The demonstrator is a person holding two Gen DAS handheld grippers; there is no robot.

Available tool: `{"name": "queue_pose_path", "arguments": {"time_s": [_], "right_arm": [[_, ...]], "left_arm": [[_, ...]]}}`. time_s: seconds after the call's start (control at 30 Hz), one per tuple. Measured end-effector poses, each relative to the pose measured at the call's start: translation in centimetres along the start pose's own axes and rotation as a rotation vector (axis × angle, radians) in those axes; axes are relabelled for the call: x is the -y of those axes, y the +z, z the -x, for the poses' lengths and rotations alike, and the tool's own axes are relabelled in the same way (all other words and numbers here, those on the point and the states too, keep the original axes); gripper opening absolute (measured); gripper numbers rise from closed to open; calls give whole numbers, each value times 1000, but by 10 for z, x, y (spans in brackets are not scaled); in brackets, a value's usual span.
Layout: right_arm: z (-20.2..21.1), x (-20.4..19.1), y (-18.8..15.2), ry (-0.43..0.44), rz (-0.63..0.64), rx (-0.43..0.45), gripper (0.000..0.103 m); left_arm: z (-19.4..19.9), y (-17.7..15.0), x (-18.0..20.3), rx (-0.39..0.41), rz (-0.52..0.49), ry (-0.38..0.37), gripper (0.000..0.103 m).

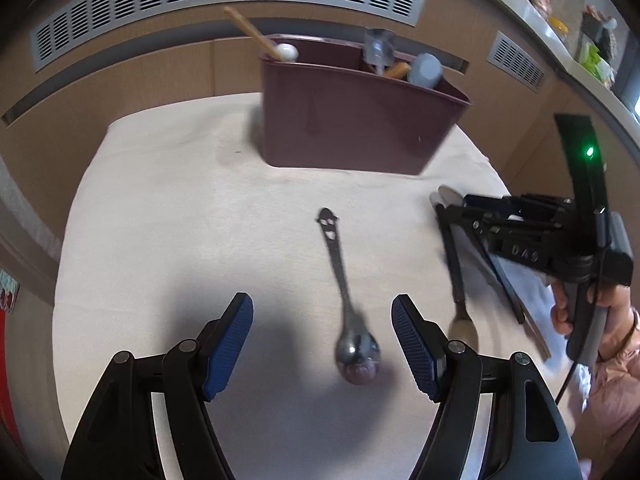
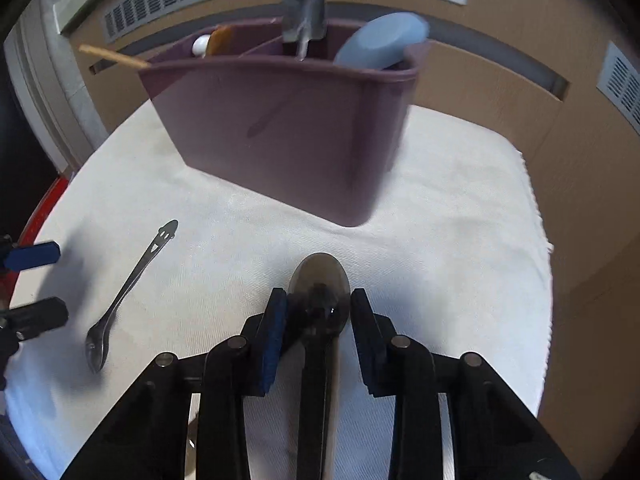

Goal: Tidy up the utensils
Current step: 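Grasp the brown plastic spoon with the right tool while the left grasps the black-handled spoon, then lift both spoons and carry them over the maroon caddy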

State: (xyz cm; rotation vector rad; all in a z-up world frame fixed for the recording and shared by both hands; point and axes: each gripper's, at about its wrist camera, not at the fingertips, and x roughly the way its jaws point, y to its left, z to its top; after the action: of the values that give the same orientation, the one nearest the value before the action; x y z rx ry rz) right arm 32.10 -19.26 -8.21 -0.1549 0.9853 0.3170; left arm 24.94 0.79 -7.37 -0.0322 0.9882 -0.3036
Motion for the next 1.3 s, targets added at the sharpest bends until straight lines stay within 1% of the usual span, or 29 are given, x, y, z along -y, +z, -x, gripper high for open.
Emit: {"name": "queue_pose_path", "arguments": {"time_s": [0.1, 0.2, 0.27, 0.33, 0.43, 0.5, 0.57, 0.6, 0.63, 0.67, 0.77, 0.8, 0.93, 0.97, 1.0, 1.07, 1.1, 1.13, 1.17, 1.23, 1.27, 1.3], "right_arm": [[23, 14, -12, 15, -47, 14, 29], [39, 27, -29, 38, -83, 7, 29], [46, 31, -38, 50, -98, 5, 29], [50, 40, -43, 60, -120, 13, 29], [54, 43, -51, 69, -148, 24, 29], [55, 47, -55, 70, -164, 29, 29], [56, 51, -60, 79, -179, 29, 30], [57, 55, -63, 83, -185, 28, 30], [57, 56, -65, 82, -189, 30, 30], [57, 56, -66, 81, -192, 33, 30], [58, 58, -72, 95, -208, 40, 30], [59, 58, -73, 93, -209, 44, 30], [65, 57, -79, 93, -204, 61, 30], [67, 58, -80, 98, -207, 64, 30], [68, 59, -81, 101, -210, 68, 30], [71, 60, -82, 103, -212, 77, 30], [73, 61, -82, 102, -212, 81, 30], [74, 61, -82, 102, -213, 86, 30], [75, 62, -82, 104, -214, 90, 30], [78, 61, -82, 109, -219, 99, 30], [79, 61, -81, 111, -220, 104, 30], [81, 59, -80, 111, -219, 109, 30]], "left_arm": [[-3, 1, 20, -18, -72, -44, 72], [-8, 3, 36, -45, -105, -98, 71], [-12, 6, 46, -73, -110, -138, 63], [-15, 7, 56, -98, -122, -159, 58], [-19, 8, 68, -121, -149, -161, 54], [-22, 10, 75, -144, -160, -168, 47], [-26, 12, 80, -169, -162, -186, 35], [-31, 16, 84, -189, -169, -198, 33], [-36, 19, 87, -204, -177, -196, 28], [-43, 24, 92, -226, -189, -189, 28], [-61, 43, 107, -304, -223, -189, 28], [-67, 49, 111, -323, -237, -176, 27], [-94, 67, 132, -386, -318, -65, 27], [-103, 70, 135, -409, -327, -28, 27], [-108, 72, 137, -423, -327, -13, 27], [-111, 79, 141, -432, -323, 2, 27], [-111, 80, 140, -433, -307, 2, 26], [-111, 81, 138, -425, -299, 3, 20], [-108, 80, 136, -406, -296, 1, 13], [-97, 74, 127, -371, -254, -36, 12], [-90, 71, 122, -343, -236, -53, 12], [-78, 68, 117, -297, -220, -65, 12]]}}
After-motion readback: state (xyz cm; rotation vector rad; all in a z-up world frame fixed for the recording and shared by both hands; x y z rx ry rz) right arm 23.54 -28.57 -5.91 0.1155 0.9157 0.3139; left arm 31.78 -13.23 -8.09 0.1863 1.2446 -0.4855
